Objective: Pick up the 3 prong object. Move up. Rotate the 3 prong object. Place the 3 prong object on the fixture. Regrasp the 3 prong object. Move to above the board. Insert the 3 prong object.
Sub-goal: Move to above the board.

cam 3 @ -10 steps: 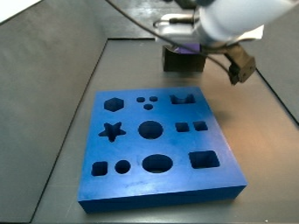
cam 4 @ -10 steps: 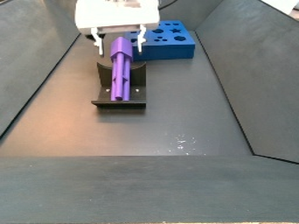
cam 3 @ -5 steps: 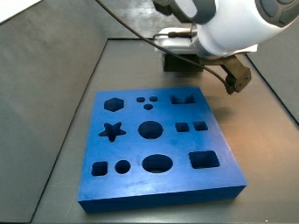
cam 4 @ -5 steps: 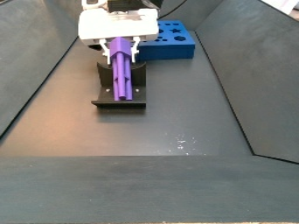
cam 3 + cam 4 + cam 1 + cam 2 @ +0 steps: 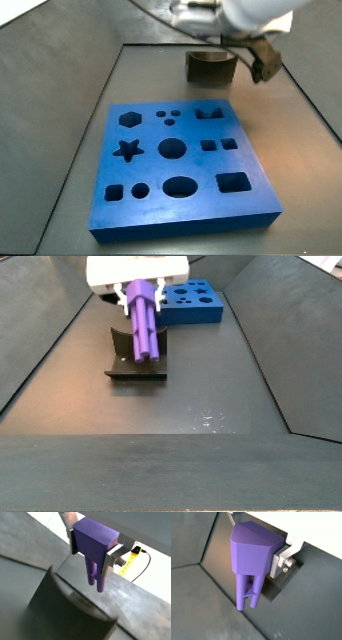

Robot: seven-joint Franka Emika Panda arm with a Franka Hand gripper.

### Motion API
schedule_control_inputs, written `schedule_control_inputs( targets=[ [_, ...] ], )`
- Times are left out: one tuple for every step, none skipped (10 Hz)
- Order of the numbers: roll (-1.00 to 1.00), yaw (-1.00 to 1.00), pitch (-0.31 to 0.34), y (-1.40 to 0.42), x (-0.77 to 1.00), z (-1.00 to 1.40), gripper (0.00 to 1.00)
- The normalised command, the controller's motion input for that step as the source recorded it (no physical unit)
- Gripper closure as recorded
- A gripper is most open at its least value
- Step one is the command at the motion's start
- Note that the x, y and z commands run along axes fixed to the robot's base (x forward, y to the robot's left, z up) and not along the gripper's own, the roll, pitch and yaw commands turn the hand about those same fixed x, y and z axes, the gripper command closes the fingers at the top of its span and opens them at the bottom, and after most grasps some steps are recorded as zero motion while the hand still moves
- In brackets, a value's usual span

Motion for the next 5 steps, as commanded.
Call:
schedule_control_inputs(
  targets=[
    [-0.05,0.1,0.079,0.22,-0.16,1.0,1.0],
    [-0.05,0.11,0.039,0.2,-0.15,1.0,1.0],
    [-0.05,0.11,0.01,0.18,-0.15,1.0,1.0],
    [-0.06,0.09,-0.029,0.16,-0.15,1.0,1.0],
    [-0.06,0.07,-0.05,0.14,-0.14,1.0,1.0]
  ],
)
